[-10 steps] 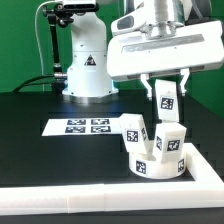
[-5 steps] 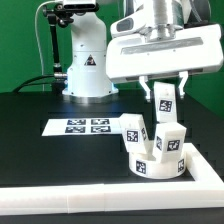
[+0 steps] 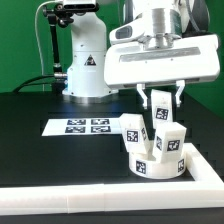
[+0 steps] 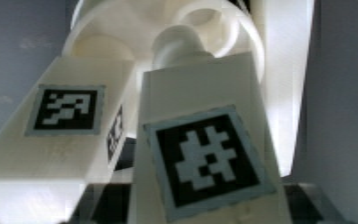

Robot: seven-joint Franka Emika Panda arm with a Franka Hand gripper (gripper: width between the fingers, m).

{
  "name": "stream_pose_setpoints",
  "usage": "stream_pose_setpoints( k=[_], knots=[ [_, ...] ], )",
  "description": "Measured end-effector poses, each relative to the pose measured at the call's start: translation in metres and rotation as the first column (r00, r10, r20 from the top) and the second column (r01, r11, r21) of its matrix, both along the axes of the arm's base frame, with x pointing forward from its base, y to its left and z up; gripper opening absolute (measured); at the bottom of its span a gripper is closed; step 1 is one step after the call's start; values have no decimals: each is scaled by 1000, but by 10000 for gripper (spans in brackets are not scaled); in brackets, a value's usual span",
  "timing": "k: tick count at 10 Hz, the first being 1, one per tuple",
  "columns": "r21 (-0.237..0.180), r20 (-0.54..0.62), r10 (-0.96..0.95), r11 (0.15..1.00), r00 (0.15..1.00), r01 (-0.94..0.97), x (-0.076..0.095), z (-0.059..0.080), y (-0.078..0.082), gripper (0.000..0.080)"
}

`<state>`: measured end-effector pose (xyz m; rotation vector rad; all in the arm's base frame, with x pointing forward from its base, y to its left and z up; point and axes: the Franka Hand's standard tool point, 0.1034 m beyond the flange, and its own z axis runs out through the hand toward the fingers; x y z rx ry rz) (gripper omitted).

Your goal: Assemble stool

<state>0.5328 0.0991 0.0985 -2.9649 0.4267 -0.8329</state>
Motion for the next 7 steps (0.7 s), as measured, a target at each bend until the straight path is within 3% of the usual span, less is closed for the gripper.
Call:
stream_pose_setpoints(
  k=[7],
  knots=[
    [-12, 0, 23, 1000, 1000, -23, 1, -2, 4, 328]
  ],
)
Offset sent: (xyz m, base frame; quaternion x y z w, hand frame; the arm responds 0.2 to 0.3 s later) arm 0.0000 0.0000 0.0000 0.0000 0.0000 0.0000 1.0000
